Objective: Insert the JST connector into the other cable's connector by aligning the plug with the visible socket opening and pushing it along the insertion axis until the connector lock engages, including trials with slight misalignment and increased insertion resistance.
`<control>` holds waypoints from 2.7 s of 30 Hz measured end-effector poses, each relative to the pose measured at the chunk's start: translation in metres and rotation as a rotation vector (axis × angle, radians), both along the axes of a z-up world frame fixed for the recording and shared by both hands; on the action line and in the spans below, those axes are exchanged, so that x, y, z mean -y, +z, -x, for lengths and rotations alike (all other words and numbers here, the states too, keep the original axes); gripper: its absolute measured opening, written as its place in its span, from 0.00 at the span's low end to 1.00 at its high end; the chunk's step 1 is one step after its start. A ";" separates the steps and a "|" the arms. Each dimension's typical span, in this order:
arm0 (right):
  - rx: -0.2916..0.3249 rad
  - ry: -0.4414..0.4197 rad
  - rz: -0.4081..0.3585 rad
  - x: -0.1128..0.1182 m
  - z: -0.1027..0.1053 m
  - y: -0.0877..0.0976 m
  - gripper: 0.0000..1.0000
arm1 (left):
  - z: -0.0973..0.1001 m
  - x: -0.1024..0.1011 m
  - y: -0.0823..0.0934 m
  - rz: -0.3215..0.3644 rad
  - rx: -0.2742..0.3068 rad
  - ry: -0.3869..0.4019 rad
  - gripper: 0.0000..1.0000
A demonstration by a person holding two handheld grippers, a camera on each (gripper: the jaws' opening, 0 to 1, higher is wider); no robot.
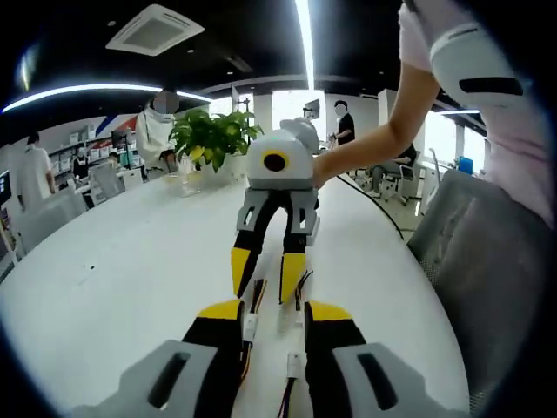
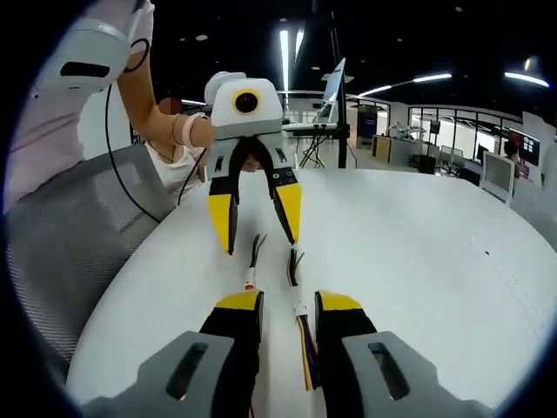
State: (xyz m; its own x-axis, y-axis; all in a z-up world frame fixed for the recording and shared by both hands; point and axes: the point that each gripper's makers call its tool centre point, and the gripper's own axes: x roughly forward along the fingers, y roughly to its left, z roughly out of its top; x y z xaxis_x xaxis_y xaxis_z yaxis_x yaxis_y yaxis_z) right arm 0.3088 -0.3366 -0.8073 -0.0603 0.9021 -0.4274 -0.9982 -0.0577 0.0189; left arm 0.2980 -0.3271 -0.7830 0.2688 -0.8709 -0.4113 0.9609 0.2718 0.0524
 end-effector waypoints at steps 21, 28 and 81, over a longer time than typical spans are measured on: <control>-0.066 -0.022 0.016 0.012 0.025 -0.016 0.16 | 0.024 -0.009 -0.045 -0.088 -0.015 -0.047 0.14; -0.061 -0.019 0.037 0.013 0.025 -0.023 0.16 | 0.022 -0.015 -0.047 -0.063 -0.027 -0.027 0.08; -0.060 0.010 0.064 0.012 0.027 -0.040 0.04 | 0.017 -0.016 -0.061 -0.001 -0.110 0.019 0.00</control>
